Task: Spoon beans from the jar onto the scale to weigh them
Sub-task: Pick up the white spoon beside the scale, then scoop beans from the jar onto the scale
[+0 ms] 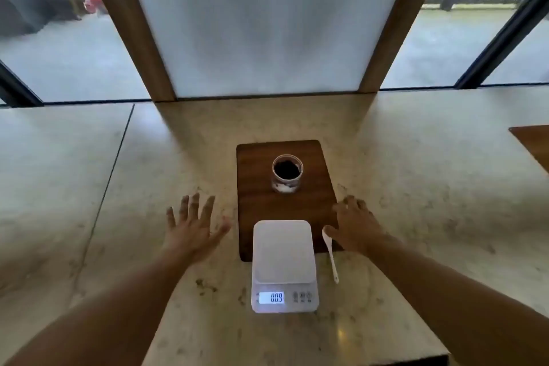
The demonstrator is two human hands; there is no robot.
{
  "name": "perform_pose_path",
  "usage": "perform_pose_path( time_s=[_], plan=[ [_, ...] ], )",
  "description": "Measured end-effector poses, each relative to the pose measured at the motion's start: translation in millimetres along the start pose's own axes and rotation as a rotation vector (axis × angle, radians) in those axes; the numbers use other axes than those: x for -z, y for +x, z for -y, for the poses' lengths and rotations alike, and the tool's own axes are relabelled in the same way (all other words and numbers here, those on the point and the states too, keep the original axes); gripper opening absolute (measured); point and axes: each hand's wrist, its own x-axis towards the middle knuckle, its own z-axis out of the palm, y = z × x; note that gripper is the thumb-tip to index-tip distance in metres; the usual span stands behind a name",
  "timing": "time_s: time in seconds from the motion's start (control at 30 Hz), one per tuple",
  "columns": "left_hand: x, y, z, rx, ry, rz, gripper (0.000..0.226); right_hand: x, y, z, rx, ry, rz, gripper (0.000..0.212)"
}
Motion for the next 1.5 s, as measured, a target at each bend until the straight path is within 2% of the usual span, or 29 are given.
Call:
perform_pose_path(
  time_s=[0.13, 0.27, 0.5, 0.6, 0.67, 0.9, 1.0, 1.07, 1.23, 1.37, 1.5],
  plan=[
    [-36, -4, -4, -0.002, -0.039, 0.066, 0.103, -37, -16, -6, -0.073, 0.005, 0.128, 0.041],
    [-59, -5, -8, 0.004, -0.093, 0.007, 0.101, -62, -28, -4, -0.103, 0.073, 0.199, 0.023],
    [-88, 11, -13, 0.081, -0.078, -0.095, 0.094, -92, -19, -15, -0.023, 0.11, 0.114, 0.027],
    [-99, 13, -17, 0.073, -0.037, -0.168, 0.089, -99, -18, -20, -0.033, 0.179, 0.063, 0.022],
    [-104, 14, -16, 0.06, -0.068, -0.271, 0.085, -97, -15, -20, -0.037, 0.252, -0.008, 0.02],
    [-103, 15, -16, 0.046, -0.064, -0.314, 0.08, -46, 26, 1, 0.07, 0.554, -0.28, 0.022],
    [-104, 14, -14, 0.047, -0.05, -0.314, 0.078, -24, 49, 17, 0.131, 0.484, -0.492, 0.02],
    [-104, 15, -14, 0.047, -0.059, -0.325, 0.076, -12, 62, 28, 0.144, 0.469, -0.54, 0.018],
    [-103, 14, -15, 0.041, -0.06, -0.349, 0.075, -5, 78, 41, 0.165, 0.354, -0.513, 0.026],
    [-103, 14, -13, 0.049, -0.053, -0.349, 0.078, 0, 80, 37, 0.212, 0.161, -0.492, 0.018],
    [-102, 14, -14, 0.052, -0.056, -0.339, 0.079, 14, 81, 34, 0.213, 0.078, -0.518, 0.02]
  ],
)
